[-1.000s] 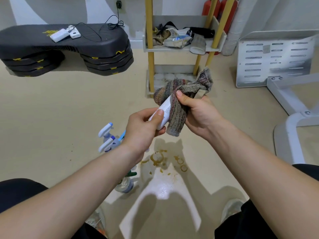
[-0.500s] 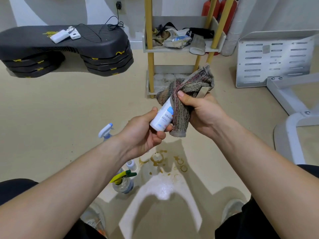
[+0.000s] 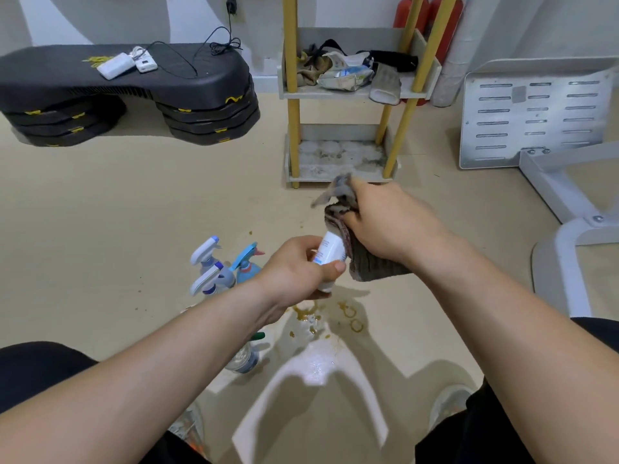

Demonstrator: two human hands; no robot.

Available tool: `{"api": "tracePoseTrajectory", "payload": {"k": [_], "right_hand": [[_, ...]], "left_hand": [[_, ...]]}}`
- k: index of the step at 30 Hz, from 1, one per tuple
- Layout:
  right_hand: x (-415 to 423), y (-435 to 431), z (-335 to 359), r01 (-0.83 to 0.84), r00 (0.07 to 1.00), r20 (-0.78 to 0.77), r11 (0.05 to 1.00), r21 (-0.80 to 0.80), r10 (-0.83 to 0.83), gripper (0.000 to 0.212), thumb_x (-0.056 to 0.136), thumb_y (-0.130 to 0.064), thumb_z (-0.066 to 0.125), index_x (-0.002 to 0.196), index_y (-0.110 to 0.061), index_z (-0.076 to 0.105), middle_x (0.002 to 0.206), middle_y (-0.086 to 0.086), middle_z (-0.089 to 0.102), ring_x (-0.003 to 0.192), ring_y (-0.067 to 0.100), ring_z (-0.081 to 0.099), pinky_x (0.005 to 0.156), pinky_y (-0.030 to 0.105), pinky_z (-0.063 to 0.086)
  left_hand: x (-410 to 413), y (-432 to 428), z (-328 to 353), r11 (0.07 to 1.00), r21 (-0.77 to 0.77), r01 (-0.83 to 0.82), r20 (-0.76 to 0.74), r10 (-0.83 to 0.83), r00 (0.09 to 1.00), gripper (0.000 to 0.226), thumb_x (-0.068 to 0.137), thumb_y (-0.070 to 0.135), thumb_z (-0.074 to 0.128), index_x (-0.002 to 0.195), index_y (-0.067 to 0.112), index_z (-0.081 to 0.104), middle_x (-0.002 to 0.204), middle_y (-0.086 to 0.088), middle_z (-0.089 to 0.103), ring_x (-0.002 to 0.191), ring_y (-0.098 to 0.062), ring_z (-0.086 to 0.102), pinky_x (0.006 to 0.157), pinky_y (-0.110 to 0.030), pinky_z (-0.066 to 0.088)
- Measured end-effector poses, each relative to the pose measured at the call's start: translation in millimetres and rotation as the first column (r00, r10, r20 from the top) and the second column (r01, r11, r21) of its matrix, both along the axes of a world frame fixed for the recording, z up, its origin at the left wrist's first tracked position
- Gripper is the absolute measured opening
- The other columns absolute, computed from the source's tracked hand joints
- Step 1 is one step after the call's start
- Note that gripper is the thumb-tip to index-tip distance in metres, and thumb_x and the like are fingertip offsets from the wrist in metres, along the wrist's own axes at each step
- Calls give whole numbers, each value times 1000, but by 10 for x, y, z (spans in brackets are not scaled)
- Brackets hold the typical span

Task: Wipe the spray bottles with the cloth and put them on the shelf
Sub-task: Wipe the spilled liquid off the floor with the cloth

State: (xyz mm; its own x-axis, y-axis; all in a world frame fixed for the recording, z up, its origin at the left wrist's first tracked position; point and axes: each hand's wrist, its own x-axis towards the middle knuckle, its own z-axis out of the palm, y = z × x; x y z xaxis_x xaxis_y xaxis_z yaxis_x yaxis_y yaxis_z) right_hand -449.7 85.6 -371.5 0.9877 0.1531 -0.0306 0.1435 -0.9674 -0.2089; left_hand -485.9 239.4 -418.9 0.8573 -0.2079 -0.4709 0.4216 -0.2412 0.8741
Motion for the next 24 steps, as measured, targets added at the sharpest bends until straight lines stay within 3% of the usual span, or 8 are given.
{"api": "tracePoseTrajectory", "payload": {"k": [5, 8, 12, 14, 16, 19, 21, 24], "right_hand": [[-42, -36, 60, -215, 975, 77, 970, 112, 208, 56, 96, -27, 56, 148, -38, 40, 128, 5, 57, 117, 33, 57, 86, 43, 52], [-117, -16, 106, -295, 955, 32, 955, -9, 295, 61, 97, -33, 56, 153, -43, 33, 134, 0, 54, 123, 28, 54, 85, 38, 49], [-167, 50, 127, -230, 886, 341, 936, -267, 315, 30, 95, -29, 59, 123, -38, 65, 103, -1, 61, 96, 30, 59, 60, 33, 38], [-139, 80, 107, -140, 829, 498, 956, -259, 256, 20, 89, -30, 65, 107, -31, 74, 94, 4, 56, 89, 31, 53, 62, 35, 30], [-116, 97, 68, -108, 790, 584, 980, -165, 185, 18, 87, -31, 67, 101, -28, 77, 109, 10, 55, 102, 36, 49, 70, 40, 36], [-107, 102, -29, -238, 885, 423, 970, 50, 195, 33, 90, -33, 53, 116, -30, 74, 144, 13, 47, 128, 39, 46, 96, 52, 47], [-124, 123, -113, -304, 936, 254, 926, 225, 245, 48, 87, -36, 41, 128, -28, 66, 146, 6, 47, 124, 32, 55, 95, 49, 51], [-91, 106, -226, -281, 947, 239, 915, 288, 216, 52, 82, -38, 38, 125, -23, 64, 141, 1, 50, 122, 28, 54, 94, 45, 51]], "left_hand": [[81, 54, -4, 989, -88, -122, -126, 110, 986, 34, 95, 17, 69, 126, 10, 59, 106, -9, 66, 86, -28, 71, 69, -38, 63], [150, 124, 35, 984, -118, -137, -80, 128, 988, 32, 94, 16, 69, 125, 11, 61, 113, -15, 70, 91, -29, 71, 64, -32, 58], [181, 149, 55, 989, -96, -113, -45, 109, 993, 16, 94, 12, 67, 110, 12, 65, 104, -14, 71, 92, -31, 74, 62, -29, 56], [173, 145, 51, 992, -92, -82, -18, 81, 997, 9, 94, 13, 69, 102, 14, 65, 96, -12, 69, 87, -31, 73, 63, -30, 56], [164, 145, 48, 997, -59, -44, 34, 46, 998, 8, 94, 13, 69, 95, 19, 64, 87, -5, 67, 82, -25, 70, 64, -30, 56], [134, 142, 82, 1000, 4, 13, 144, -14, 989, 21, 89, 0, 66, 84, 20, 61, 68, 7, 63, 70, -16, 63, 62, -26, 53], [106, 148, 111, 996, 85, 30, 205, -47, 978, 20, 79, -3, 66, 80, 17, 63, 64, 5, 63, 70, -18, 65, 62, -27, 56], [93, 150, 120, 983, 176, 50, 258, -95, 961, 17, 66, 18, 69, 83, 17, 67, 78, -9, 71, 83, -32, 73, 79, -44, 61]]}}
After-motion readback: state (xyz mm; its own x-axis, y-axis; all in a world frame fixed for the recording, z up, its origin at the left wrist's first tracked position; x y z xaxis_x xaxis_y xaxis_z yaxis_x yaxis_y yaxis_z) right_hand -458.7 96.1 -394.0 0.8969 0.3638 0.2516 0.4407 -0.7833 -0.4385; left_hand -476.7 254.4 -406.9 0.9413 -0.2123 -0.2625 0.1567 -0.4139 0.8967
